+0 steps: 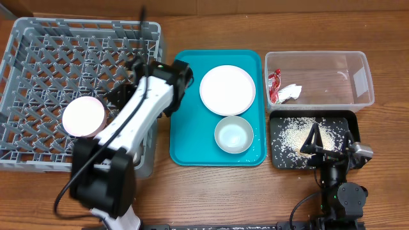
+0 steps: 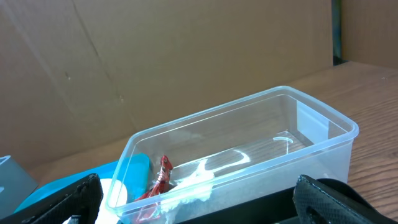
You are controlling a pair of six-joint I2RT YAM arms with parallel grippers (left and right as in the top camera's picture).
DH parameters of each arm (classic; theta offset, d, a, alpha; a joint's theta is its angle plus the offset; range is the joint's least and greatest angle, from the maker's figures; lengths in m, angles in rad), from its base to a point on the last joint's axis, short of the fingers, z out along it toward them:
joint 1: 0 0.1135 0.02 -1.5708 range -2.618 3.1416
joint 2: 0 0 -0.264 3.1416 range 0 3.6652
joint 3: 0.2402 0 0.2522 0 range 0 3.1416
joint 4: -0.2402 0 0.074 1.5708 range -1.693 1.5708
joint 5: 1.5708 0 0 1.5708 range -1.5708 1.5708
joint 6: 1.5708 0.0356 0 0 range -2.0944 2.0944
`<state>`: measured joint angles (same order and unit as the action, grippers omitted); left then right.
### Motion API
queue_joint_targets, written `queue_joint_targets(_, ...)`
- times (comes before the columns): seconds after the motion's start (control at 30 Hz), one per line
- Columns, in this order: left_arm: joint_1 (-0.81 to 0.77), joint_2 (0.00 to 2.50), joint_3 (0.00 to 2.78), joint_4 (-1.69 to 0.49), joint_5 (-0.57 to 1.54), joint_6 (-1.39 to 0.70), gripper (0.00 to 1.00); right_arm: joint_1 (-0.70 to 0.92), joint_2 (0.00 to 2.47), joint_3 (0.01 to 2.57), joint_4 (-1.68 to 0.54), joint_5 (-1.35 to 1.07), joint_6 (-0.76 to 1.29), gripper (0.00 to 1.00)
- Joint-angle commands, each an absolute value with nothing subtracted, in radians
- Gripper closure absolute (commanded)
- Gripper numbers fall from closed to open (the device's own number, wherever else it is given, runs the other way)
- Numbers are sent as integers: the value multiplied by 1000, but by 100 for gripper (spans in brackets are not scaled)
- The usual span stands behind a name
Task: Sort waste into correct bins and load items into the dishwasher
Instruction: 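Carry the pink bowl into the dish rack and release it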
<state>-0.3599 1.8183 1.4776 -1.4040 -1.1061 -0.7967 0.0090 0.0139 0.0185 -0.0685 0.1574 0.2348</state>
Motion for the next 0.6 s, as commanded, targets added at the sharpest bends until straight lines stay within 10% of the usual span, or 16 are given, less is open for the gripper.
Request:
queue_joint_targets(0.0,-304,1640,1492,-1336,-847,-854,59,14,5,8,-62,164,228,0)
queue_joint_targets(0.13,-203,1482,1492,-1177,-498,-540,0,14,5,8,-62,165,228,0)
queue_joint_targets(0.57,297,1401,1441,-1230,-138,-379,36,14,5,8,-62,164,228,0)
